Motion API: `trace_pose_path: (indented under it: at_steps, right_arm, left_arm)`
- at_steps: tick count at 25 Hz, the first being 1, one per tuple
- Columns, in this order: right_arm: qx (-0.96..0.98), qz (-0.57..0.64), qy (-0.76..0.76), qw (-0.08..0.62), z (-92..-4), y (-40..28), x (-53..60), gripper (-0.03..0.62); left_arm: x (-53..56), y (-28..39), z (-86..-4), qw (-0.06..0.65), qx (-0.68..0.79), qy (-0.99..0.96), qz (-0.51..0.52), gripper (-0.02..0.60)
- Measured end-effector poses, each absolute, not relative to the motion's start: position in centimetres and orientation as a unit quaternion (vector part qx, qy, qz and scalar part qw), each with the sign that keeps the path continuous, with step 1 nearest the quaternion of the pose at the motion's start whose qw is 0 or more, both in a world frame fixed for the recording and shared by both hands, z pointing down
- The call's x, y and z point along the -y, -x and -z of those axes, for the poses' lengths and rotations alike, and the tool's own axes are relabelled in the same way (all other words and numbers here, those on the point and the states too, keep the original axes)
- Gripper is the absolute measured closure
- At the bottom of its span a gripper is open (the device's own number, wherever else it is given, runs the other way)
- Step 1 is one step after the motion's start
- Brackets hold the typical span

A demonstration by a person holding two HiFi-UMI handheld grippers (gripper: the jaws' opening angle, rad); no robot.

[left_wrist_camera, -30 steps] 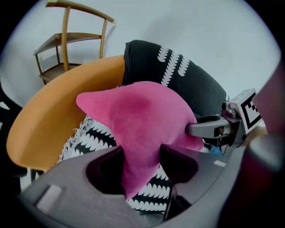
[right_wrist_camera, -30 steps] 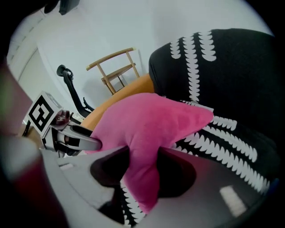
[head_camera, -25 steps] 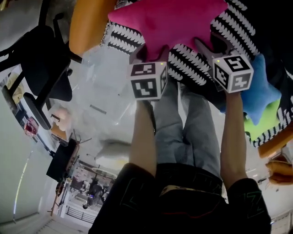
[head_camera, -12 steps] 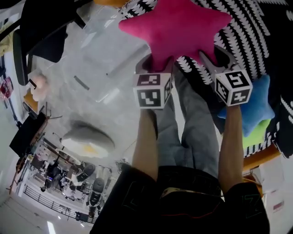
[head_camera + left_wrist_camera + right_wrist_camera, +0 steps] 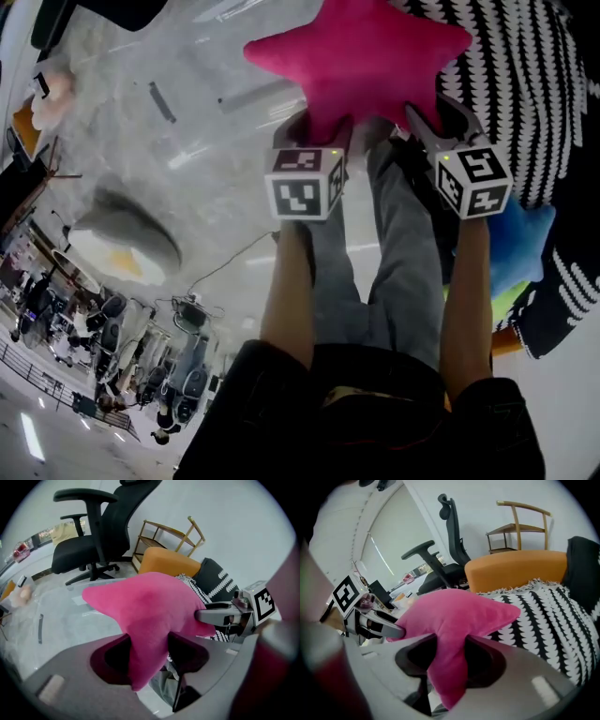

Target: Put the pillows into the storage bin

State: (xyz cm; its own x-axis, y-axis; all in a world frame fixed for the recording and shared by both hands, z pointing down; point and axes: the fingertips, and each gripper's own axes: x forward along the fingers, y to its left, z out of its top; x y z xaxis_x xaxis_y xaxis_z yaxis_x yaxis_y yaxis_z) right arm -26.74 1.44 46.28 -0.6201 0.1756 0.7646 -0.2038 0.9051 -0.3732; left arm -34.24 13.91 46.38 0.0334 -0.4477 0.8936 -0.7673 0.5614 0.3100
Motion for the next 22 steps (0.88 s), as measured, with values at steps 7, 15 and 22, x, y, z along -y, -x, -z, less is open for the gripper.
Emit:
trace_pose_path:
  at_steps: [7, 15, 22]
  right_arm:
    - [0.869, -0.196, 0.038, 0.454, -47.7, 29.6, -4.7, 0.410]
    - [0.866, -0.182, 0.053, 0.462, -49.3, 33.3, -7.1, 0.402]
    - [0.868, -0.185, -0.016, 0.461, -50.9, 36.2, -7.1, 0.324]
  left_arm:
    - [-17.7, 36.0, -48.0, 0.579, 0.690, -0.419, -0.117, 0.323]
    - [-20.4, 39.0, -49.2, 0.578, 0.703, -0.398, -0.112, 0.311]
    - [-22.0, 43.2, -50.0, 0.532, 0.741, -0.385, -0.139, 0.295]
